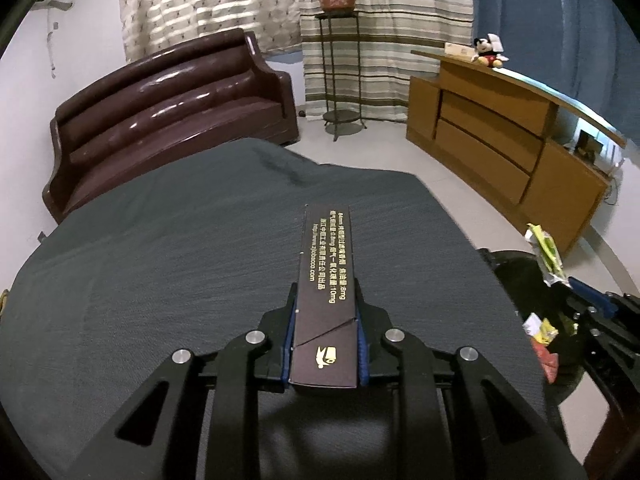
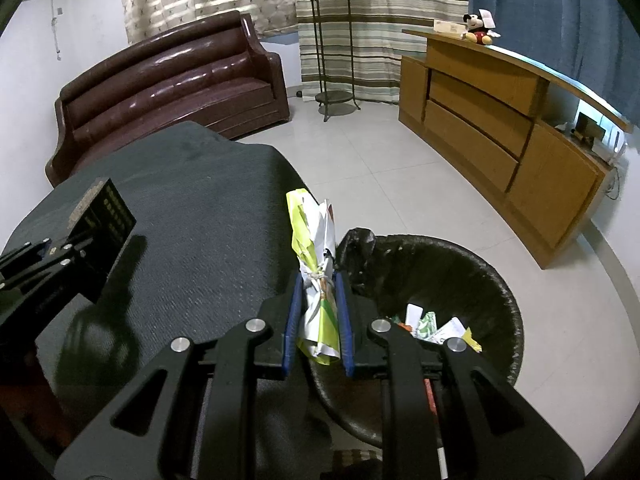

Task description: Collect trash

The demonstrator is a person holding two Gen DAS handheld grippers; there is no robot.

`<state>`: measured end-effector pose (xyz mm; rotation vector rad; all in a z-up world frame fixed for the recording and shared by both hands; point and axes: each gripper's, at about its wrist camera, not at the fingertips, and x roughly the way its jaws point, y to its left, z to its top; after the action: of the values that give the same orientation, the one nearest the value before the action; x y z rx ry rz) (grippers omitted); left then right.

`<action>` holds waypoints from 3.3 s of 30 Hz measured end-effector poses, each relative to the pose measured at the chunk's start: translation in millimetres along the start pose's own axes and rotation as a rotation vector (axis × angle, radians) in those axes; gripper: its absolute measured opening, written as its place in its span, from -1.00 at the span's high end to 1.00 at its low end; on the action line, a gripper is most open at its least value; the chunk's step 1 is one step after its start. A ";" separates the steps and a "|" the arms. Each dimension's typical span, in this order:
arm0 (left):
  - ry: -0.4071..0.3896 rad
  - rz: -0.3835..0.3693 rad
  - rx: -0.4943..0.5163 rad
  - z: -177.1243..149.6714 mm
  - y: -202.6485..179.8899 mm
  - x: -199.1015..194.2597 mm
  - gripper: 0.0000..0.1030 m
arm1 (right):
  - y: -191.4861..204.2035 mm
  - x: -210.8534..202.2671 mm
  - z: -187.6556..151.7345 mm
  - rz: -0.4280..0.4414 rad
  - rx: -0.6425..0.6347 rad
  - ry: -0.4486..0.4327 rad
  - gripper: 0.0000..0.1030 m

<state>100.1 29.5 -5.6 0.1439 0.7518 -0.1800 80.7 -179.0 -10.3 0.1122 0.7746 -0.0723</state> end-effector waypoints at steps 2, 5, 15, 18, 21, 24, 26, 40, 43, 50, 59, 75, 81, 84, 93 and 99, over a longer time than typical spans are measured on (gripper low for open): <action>-0.009 -0.015 0.012 0.4 -7.9 -4.2 0.54 | -4.3 -4.8 -1.6 -0.011 0.003 -0.007 0.66; -0.019 -0.040 0.032 0.5 -22.2 -9.4 0.54 | -14.5 -13.5 -4.8 -0.031 0.010 -0.020 0.66; -0.061 -0.125 0.103 5.1 -78.2 -18.7 0.54 | -52.1 -33.6 -12.3 -0.098 0.049 -0.044 0.66; -0.073 -0.142 0.125 4.5 -94.6 -22.2 0.54 | -64.0 -36.9 -12.4 -0.119 0.062 -0.051 0.66; -0.077 -0.148 0.142 4.5 -105.1 -20.1 0.54 | -70.7 -37.3 -13.4 -0.137 0.066 -0.054 0.66; -0.067 -0.156 0.161 4.3 -117.2 -13.0 0.54 | -76.5 -36.1 -14.5 -0.146 0.077 -0.053 0.66; -0.063 -0.157 0.168 3.8 -123.1 -10.0 0.54 | -80.0 -34.8 -13.9 -0.153 0.084 -0.053 0.66; -0.019 -0.173 0.196 5.7 -143.8 14.4 0.53 | -101.9 -19.4 -14.3 -0.163 0.134 -0.042 0.65; -0.006 -0.179 0.211 5.4 -149.1 18.2 0.31 | -103.5 -16.9 -13.5 -0.163 0.145 -0.041 0.62; -0.001 -0.177 0.205 3.7 -149.6 19.4 0.00 | -105.7 -16.0 -15.7 -0.168 0.160 -0.042 0.39; -0.005 -0.173 0.201 3.6 -150.4 19.3 -0.09 | -107.4 -18.3 -14.7 -0.178 0.174 -0.048 0.24; -0.036 -0.168 0.172 -5.4 -136.2 -3.4 -0.32 | -108.1 -39.8 -22.2 -0.223 0.164 -0.056 -0.03; -0.062 -0.166 0.143 -7.4 -121.7 -22.3 -0.36 | -100.1 -53.0 -24.9 -0.228 0.149 -0.069 -0.12; -0.074 -0.167 0.128 -8.5 -114.1 -31.6 -0.38 | -91.8 -61.0 -26.7 -0.230 0.130 -0.079 -0.14; -0.117 -0.135 0.101 -17.9 -90.2 -54.7 -0.49 | -74.6 -81.1 -35.1 -0.235 0.108 -0.095 -0.26; -0.131 -0.122 0.075 -21.7 -76.6 -67.5 -0.51 | -60.9 -98.0 -39.7 -0.229 0.088 -0.110 -0.28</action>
<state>20.9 -33.5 20.2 0.1562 0.6234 -0.3314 -23.1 -232.0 25.8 0.1020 0.6716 -0.3276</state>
